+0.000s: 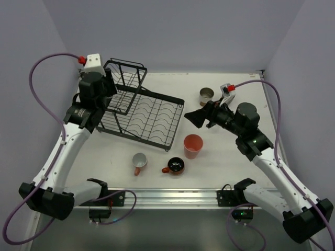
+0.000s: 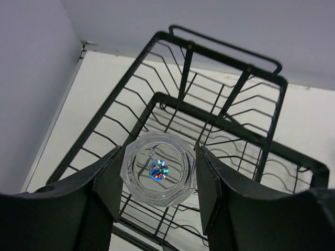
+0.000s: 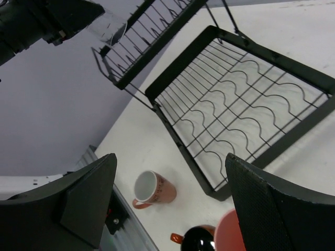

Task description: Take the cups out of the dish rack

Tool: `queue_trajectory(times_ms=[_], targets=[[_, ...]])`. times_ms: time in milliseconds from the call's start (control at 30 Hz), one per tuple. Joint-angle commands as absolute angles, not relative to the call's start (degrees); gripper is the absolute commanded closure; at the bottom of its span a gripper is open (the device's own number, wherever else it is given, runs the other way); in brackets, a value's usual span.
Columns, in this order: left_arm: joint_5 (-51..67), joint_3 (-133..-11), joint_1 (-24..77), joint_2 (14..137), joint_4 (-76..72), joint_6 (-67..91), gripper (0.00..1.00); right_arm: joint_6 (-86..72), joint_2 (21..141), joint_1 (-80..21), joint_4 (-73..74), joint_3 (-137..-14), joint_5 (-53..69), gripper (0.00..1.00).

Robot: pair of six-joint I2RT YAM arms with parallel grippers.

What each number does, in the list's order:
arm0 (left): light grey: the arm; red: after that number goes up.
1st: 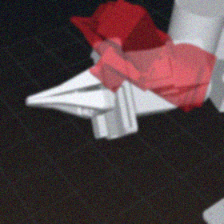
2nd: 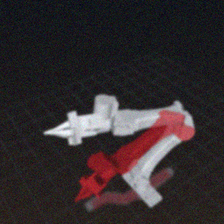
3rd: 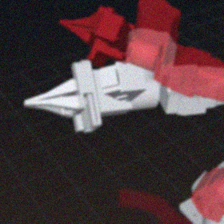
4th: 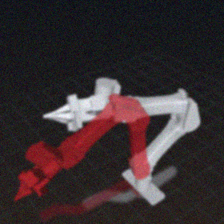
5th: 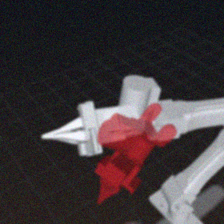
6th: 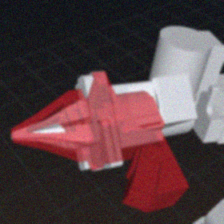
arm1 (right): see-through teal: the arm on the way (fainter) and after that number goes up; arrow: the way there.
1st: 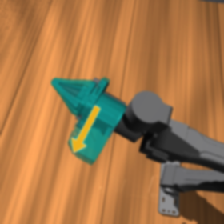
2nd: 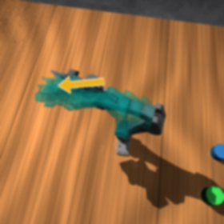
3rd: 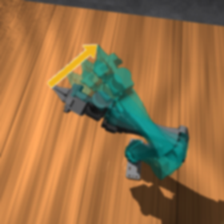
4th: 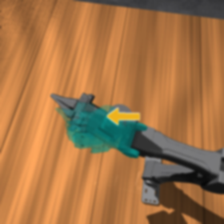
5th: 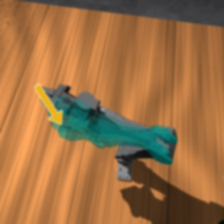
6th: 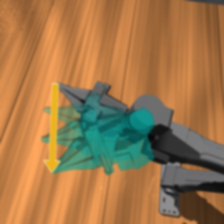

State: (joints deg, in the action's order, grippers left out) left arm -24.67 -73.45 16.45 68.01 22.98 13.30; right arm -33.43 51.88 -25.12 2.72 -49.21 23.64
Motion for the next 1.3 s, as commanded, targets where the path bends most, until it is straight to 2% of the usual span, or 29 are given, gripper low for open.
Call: queue_trajectory(times_ms=[0,133,267,367,500,700,867,1033,1133,1267], targets=[[-25.1,-77.4,16.0,63.6,17.1,13.5,0.63,-38.2,53.4,-27.7,-6.2,-50.9,25.4,0.14],[-19.8,-76.8,16.0,59.2,15.9,16.8,0.64,-45.2,53.7,-28.9,-13.9,-49.2,25.8,0.14],[-2.9,-70.5,16.0,53.4,10.9,25.1,0.64,-52.5,54.5,-29.9,-24.3,-46.3,28.2,0.17],[9.1,-61.9,16.0,49.8,2.1,35.2,0.64,-55.1,55.5,-32.2,-32.6,-45.7,28.7,0.18],[19.0,-52.8,16.6,48.2,-11.2,47.1,0.63,-56.1,58.1,-34.8,-37.5,-46.2,27.3,0.19],[22.4,-45.3,21.3,47.1,-25.6,56.5,0.63,-57.2,62.4,-37.4,-38.8,-49.7,26.9,0.21],[20.1,-42.9,26.8,47.2,-29.4,56.5,0.62,-56.1,64.8,-40.1,-38.1,-50.9,24.9,0.22],[19.8,-42.4,28.0,47.5,-30.8,56.7,0.62,-55.3,64.6,-40.6,-36.9,-50.9,23.8,0.26],[19.8,-41.9,28.9,48.3,-31.7,56.7,0.62,-56.0,64.9,-40.7,-38.4,-50.8,24.3,0.36],[19.5,-41.5,29.9,49.2,-32.4,56.8,0.62,-57.0,65.3,-40.8,-40.1,-50.6,25.1,0.61]])
